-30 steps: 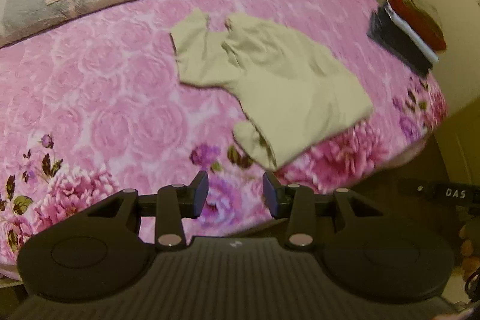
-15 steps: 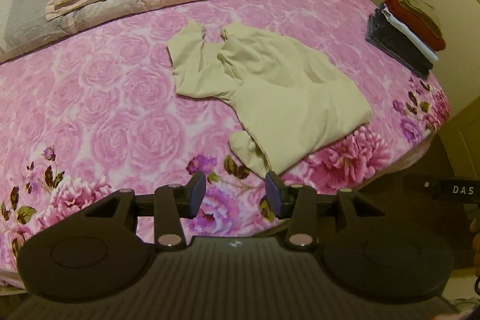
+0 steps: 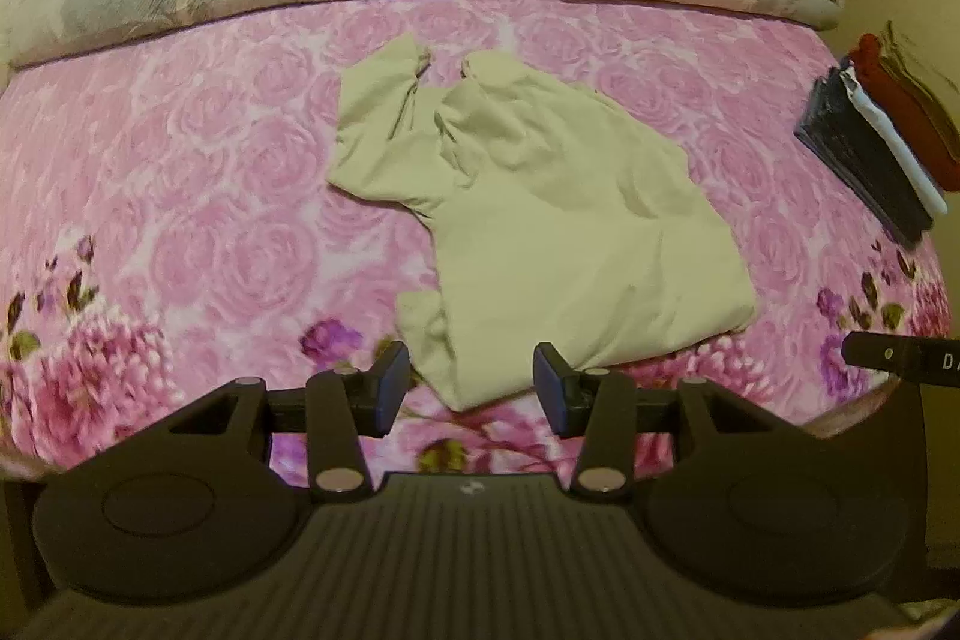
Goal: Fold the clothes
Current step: 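Lay the shirt flat on the bed and open both grippers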
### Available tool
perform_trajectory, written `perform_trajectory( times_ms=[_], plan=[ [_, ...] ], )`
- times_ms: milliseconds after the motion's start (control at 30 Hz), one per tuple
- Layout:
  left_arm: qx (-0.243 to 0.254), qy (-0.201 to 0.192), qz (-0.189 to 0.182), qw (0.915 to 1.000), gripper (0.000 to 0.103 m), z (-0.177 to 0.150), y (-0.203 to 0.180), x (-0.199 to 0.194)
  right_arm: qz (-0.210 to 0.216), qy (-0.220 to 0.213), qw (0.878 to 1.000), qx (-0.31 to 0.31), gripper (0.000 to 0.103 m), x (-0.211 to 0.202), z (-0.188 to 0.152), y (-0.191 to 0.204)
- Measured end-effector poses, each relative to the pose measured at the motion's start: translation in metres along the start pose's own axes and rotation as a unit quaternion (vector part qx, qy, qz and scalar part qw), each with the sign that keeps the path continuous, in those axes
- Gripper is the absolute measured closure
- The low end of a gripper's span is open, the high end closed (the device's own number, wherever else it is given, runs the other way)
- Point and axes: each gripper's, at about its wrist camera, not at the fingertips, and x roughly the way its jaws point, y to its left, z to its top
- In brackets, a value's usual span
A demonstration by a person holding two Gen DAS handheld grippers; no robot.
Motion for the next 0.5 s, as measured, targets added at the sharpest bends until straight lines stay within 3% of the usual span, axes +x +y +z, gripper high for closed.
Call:
perform_trajectory(
  times_ms=[233,500],
  plan=[
    [-0.051,0.025,0.03,0.998,0.062,-0.023,-0.04,0.006,0.02,0.04,0.998,-0.054,0.012,0.02,0.015,-0.044],
    [-0.09,0.053,0.068,0.9923,0.061,-0.04,-0.03,0.009,0.041,0.081,0.992,-0.091,0.012,0.044,0.017,-0.045]
  ],
)
